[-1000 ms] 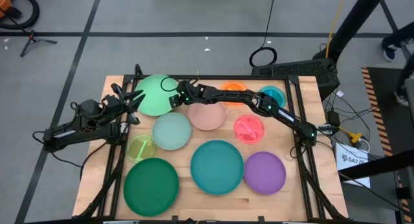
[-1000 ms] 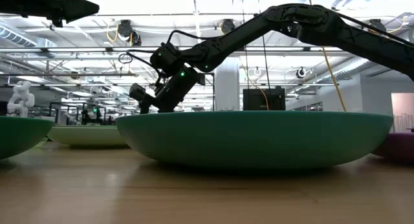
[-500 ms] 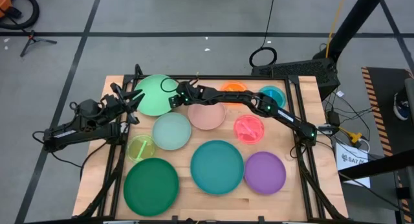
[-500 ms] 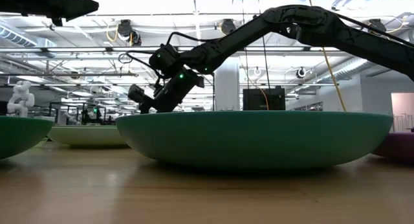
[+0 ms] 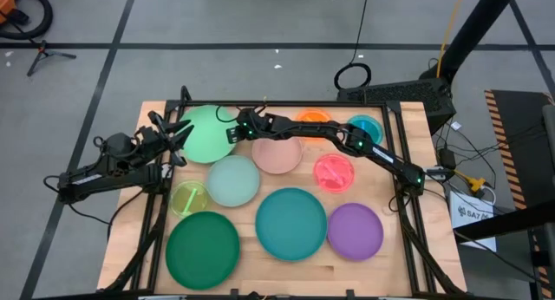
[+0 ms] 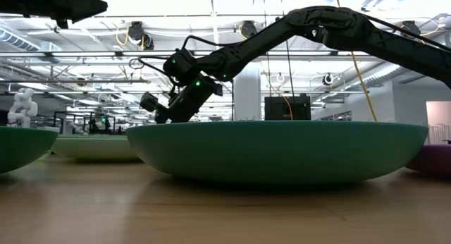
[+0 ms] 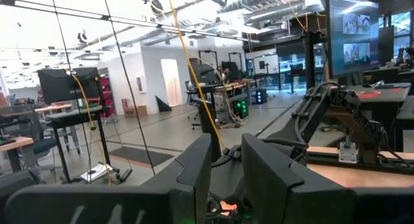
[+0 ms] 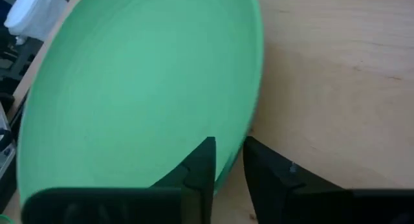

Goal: Stack plastic plates
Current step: Stack the light green plate on top of the blue plate

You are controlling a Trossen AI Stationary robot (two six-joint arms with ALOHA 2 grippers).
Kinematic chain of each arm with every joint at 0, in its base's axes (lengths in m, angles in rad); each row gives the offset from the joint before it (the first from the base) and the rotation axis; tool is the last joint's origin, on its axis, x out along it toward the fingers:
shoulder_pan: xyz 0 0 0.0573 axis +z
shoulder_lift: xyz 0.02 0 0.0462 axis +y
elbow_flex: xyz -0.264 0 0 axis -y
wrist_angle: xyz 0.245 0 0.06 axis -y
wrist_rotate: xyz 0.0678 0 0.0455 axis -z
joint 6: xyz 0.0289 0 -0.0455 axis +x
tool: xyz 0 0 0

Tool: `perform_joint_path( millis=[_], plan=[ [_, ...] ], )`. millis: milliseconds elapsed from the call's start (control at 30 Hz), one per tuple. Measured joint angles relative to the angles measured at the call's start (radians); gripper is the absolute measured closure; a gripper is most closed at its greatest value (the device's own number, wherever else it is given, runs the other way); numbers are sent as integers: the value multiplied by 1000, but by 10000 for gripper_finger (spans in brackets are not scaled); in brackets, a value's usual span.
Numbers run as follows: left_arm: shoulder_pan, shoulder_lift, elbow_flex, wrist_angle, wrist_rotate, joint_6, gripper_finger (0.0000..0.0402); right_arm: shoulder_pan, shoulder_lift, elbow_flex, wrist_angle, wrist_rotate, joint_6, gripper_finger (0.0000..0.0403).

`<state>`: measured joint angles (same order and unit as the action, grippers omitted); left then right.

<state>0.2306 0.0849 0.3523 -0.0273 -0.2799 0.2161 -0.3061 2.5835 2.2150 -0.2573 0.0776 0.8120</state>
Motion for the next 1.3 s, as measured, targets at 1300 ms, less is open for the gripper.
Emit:
perform_joint_path(
  millis=[1300],
  plan=[
    [-4, 0, 0, 14, 14, -53, 307, -54, -225, 0, -77, -265, -291, 397]
  ],
)
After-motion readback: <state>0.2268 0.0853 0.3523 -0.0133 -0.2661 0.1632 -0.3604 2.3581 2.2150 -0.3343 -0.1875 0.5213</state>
